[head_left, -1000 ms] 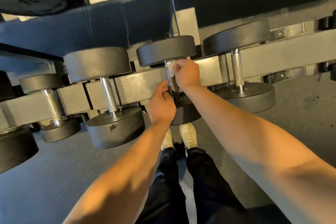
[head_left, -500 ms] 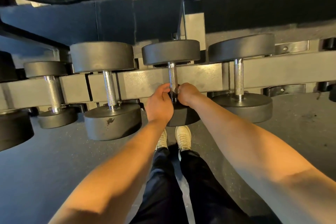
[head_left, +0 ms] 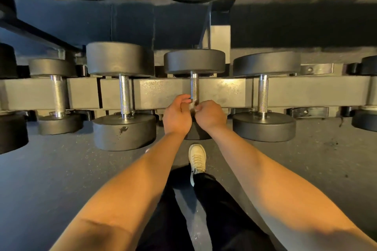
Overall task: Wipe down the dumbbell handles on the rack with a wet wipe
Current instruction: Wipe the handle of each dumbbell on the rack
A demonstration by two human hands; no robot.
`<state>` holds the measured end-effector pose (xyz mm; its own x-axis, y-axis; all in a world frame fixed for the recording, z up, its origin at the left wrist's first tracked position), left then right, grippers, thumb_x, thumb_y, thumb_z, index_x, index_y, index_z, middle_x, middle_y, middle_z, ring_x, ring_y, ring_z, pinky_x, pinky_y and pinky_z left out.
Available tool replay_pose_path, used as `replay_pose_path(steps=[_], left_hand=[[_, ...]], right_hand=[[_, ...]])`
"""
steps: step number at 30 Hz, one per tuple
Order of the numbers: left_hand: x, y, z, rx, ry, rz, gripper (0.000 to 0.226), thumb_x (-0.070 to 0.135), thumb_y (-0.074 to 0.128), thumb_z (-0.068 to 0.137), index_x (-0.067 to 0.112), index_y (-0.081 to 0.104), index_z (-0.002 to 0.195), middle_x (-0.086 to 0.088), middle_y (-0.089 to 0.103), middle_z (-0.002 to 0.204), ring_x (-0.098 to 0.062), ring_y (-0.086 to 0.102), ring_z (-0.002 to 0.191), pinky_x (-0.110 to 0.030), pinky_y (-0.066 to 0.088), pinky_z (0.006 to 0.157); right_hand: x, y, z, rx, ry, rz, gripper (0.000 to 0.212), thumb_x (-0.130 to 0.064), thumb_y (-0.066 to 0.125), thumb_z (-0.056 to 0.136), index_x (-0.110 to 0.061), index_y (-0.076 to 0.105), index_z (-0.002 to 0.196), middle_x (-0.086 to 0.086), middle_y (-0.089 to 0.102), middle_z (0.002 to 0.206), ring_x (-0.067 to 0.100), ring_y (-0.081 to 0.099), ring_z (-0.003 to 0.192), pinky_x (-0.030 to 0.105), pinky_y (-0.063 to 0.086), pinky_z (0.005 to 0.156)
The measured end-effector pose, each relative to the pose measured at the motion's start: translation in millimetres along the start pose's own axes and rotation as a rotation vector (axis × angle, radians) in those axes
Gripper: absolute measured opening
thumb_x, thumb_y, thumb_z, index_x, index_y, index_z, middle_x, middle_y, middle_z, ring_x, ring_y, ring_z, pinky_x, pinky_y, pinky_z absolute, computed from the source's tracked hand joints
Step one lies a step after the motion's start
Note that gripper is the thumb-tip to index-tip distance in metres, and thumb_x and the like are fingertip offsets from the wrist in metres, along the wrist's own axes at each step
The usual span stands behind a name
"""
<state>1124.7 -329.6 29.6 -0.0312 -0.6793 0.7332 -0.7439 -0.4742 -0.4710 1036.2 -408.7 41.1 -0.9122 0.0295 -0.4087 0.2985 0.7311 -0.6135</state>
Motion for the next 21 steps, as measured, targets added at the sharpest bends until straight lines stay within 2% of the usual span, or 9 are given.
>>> replay_pose_path(steps=[3, 5, 8, 10, 13, 15, 17, 19, 21], left_hand=[[0.7, -8.0, -0.5, -0.085, -0.014, -0.095, 0.032, 0.026, 0.038, 0.108, 0.027, 0.061, 0.130, 0.012, 0.067, 0.109, -0.003, 0.060, 0.096, -0.029, 0.050, 0.089], [0.7, -20.3, -5.1, -0.144, -0.029, -0.220, 0.031, 0.033, 0.037, 0.109, 0.029, 0.056, 0.134, 0.016, 0.063, 0.113, 0.003, 0.057, 0.103, -0.020, 0.045, 0.088], [-9.1, -49.6, -11.3, -0.164, 0.016, -0.240, 0.033, 0.033, 0.037, 0.110, 0.037, 0.046, 0.141, 0.016, 0.056, 0.127, 0.013, 0.053, 0.108, -0.007, 0.039, 0.090], [-17.0, -74.7, -13.2, -0.163, 0.097, -0.147, 0.038, 0.024, 0.038, 0.110, 0.029, 0.045, 0.147, 0.011, 0.055, 0.135, 0.014, 0.053, 0.110, -0.005, 0.038, 0.095], [-31.4, -115.4, -16.3, -0.048, 0.343, 0.109, 0.041, 0.017, 0.039, 0.105, 0.016, 0.052, 0.144, -0.004, 0.053, 0.146, -0.015, 0.043, 0.136, -0.028, 0.031, 0.117], [-46.3, -143.3, -18.4, 0.110, 0.428, 0.264, 0.044, 0.018, 0.039, 0.098, 0.013, 0.059, 0.137, -0.008, 0.056, 0.144, -0.027, 0.038, 0.140, -0.038, 0.026, 0.118], [-67.2, -171.4, -19.5, 0.214, 0.390, 0.350, 0.043, 0.016, 0.042, 0.095, 0.014, 0.061, 0.134, -0.008, 0.058, 0.141, -0.031, 0.041, 0.137, -0.041, 0.027, 0.116], [-92.2, -189.8, -18.2, 0.171, 0.319, 0.358, 0.040, 0.013, 0.045, 0.097, 0.013, 0.060, 0.135, -0.009, 0.059, 0.137, -0.032, 0.044, 0.133, -0.043, 0.028, 0.117], [-110.6, -199.2, -18.4, 0.053, 0.292, 0.318, 0.038, 0.011, 0.045, 0.102, 0.012, 0.055, 0.139, -0.008, 0.056, 0.139, -0.031, 0.043, 0.136, -0.047, 0.028, 0.119]], right_hand=[[-15.8, 4.2, -7.3, 0.012, 0.032, 0.260, 0.022, -0.016, 0.052, 0.098, -0.016, 0.073, 0.092, 0.001, 0.069, 0.089, 0.020, 0.065, 0.085, 0.034, 0.055, 0.078], [-33.9, 7.8, -9.2, 0.036, 0.013, 0.405, 0.022, -0.011, 0.054, 0.097, -0.017, 0.074, 0.100, -0.001, 0.070, 0.096, 0.016, 0.064, 0.090, 0.028, 0.052, 0.080], [-58.6, 23.1, -21.7, 0.011, -0.117, 0.440, 0.024, -0.009, 0.053, 0.098, -0.017, 0.069, 0.114, 0.000, 0.070, 0.105, 0.013, 0.063, 0.097, 0.021, 0.049, 0.081], [-68.6, 37.7, -35.1, 0.008, -0.201, 0.435, 0.025, -0.009, 0.053, 0.099, -0.018, 0.066, 0.118, -0.002, 0.069, 0.109, 0.010, 0.063, 0.101, 0.015, 0.046, 0.080], [-78.8, 62.4, -53.0, 0.025, -0.263, 0.447, 0.027, -0.005, 0.054, 0.098, -0.019, 0.065, 0.117, -0.002, 0.068, 0.114, 0.010, 0.063, 0.106, 0.016, 0.048, 0.087], [-81.2, 81.2, -61.2, 0.076, -0.250, 0.421, 0.035, -0.004, 0.054, 0.097, -0.018, 0.065, 0.127, 0.004, 0.067, 0.123, 0.015, 0.063, 0.113, 0.028, 0.050, 0.099], [-81.8, 101.0, -71.1, 0.117, -0.202, 0.378, 0.040, -0.007, 0.054, 0.098, -0.019, 0.062, 0.135, 0.007, 0.062, 0.131, 0.020, 0.059, 0.120, 0.034, 0.047, 0.106], [-85.6, 122.2, -82.5, 0.116, -0.184, 0.341, 0.043, -0.007, 0.052, 0.098, -0.020, 0.060, 0.138, 0.010, 0.059, 0.130, 0.024, 0.056, 0.120, 0.031, 0.044, 0.106], [-92.9, 141.1, -94.2, 0.157, -0.227, 0.301, 0.046, -0.006, 0.051, 0.097, -0.020, 0.058, 0.140, 0.013, 0.058, 0.124, 0.027, 0.056, 0.115, 0.032, 0.045, 0.101]])
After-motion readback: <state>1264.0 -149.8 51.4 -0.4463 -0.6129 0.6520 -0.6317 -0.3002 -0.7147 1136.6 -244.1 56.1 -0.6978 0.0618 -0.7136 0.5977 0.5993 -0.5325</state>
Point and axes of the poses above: each hand's wrist, its own z-axis towards the middle knuckle, its own y-axis out of the palm, x = y × z, the point moved 4 cm from there along z, towards the middle knuckle
